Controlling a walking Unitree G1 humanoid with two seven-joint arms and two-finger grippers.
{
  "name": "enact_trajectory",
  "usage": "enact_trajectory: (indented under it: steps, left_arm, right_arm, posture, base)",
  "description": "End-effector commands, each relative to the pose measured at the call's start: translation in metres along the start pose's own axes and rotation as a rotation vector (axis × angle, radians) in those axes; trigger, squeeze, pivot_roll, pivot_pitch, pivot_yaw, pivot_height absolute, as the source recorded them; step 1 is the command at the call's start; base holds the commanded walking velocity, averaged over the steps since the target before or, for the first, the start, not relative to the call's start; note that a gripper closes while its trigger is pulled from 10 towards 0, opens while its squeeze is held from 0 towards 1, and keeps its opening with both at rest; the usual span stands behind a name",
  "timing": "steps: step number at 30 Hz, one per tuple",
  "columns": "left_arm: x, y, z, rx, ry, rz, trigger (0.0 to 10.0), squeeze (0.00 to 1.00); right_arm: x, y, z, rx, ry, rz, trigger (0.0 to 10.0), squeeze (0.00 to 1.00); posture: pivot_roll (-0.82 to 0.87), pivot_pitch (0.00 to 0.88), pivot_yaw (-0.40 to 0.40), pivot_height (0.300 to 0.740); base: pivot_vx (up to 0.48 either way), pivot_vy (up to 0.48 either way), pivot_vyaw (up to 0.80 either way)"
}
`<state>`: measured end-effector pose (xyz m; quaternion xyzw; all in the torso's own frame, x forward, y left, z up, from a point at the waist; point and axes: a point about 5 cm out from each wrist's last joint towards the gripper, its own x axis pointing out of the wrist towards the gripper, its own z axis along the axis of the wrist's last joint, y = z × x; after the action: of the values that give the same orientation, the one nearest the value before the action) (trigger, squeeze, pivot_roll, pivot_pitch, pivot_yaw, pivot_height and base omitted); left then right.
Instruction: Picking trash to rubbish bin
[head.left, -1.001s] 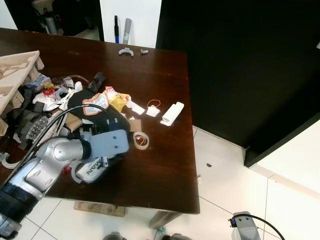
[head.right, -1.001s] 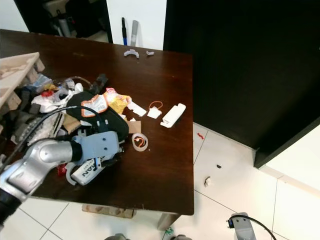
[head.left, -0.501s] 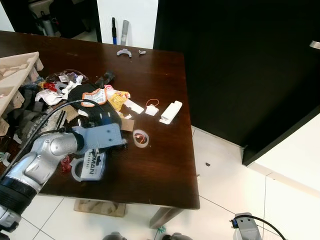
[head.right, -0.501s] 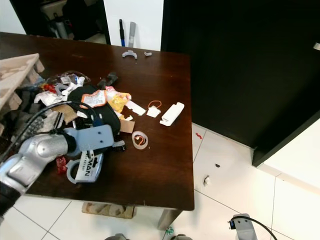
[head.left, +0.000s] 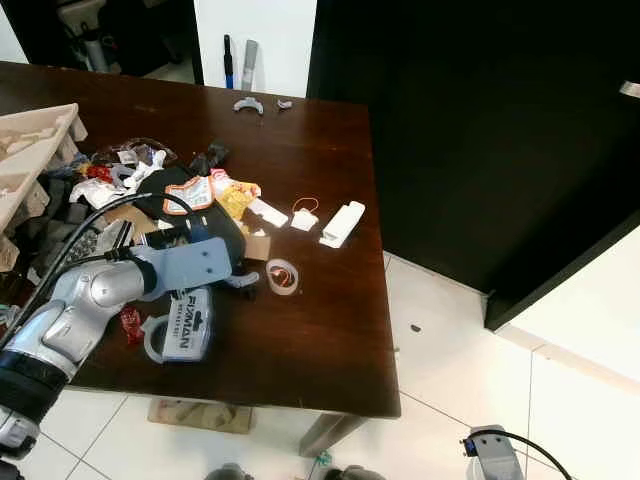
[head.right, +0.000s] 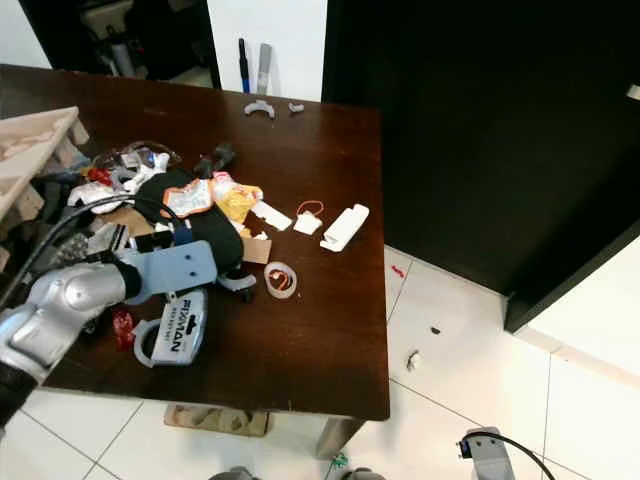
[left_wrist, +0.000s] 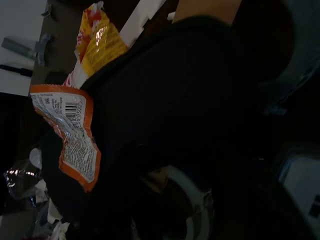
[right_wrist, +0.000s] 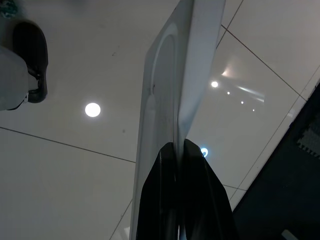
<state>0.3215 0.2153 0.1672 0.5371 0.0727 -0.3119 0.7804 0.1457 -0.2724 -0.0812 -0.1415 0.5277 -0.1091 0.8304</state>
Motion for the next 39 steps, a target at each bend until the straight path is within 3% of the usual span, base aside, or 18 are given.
enact_trajectory:
  steps: [1,11,15,23,25,26,28,39]
  left_arm:
    - [0.001,-0.013,-0.011,-0.013,0.038,-0.046,0.0,0.00]
    - [0.004,-0.012,-0.011,-0.024,0.016,-0.022,0.0,0.00]
    - [0.005,-0.005,-0.002,-0.040,-0.039,0.027,0.0,0.00]
    - [0.001,0.021,0.031,-0.117,-0.237,0.191,0.0,0.00]
    - [-0.007,0.042,0.060,-0.152,-0.395,0.293,0.0,0.00]
    - [-0.007,0.042,0.060,-0.152,-0.395,0.293,0.0,0.00]
    - [-0.016,0.057,0.077,-0.160,-0.492,0.367,0.0,0.00]
    - [-0.042,0.085,0.099,-0.190,-0.634,0.504,0.0,0.00]
  right_arm:
    - [-0.001,-0.004,-0.010,-0.015,0.031,-0.009,10.0,0.00]
    - [-0.001,-0.006,-0.010,-0.018,0.030,-0.014,10.0,0.00]
    - [-0.001,-0.006,-0.009,-0.018,0.026,-0.012,10.0,0.00]
    - [0.000,-0.003,-0.006,-0.019,0.016,-0.005,10.0,0.00]
    - [0.000,-0.001,-0.003,-0.020,0.006,0.002,10.0,0.00]
    - [0.000,-0.001,-0.003,-0.020,0.006,0.002,10.0,0.00]
    - [0.000,0.001,0.000,-0.016,-0.006,0.005,10.0,0.00]
    - [0.000,0.004,0.010,0.028,-0.055,0.011,10.0,0.00]
  posture:
    - [0.12,0.141,-0.067,0.740]
    - [0.12,0.143,-0.069,0.740]
    - [0.12,0.137,-0.073,0.740]
    - [0.13,0.126,-0.076,0.740]
    - [0.13,0.120,-0.077,0.740]
    - [0.13,0.120,-0.077,0.740]
    - [0.13,0.115,-0.075,0.740]
    - [0.14,0.110,-0.068,0.740]
  base:
    - [0.000,0.000,0.00]
    - [0.000,0.000,0.00]
    - [0.000,0.000,0.00]
    - [0.000,0.000,0.00]
    - [0.000,0.000,0.00]
    - [0.000,0.000,0.00]
    - [0.000,0.000,0.00]
    - [0.000,0.000,0.00]
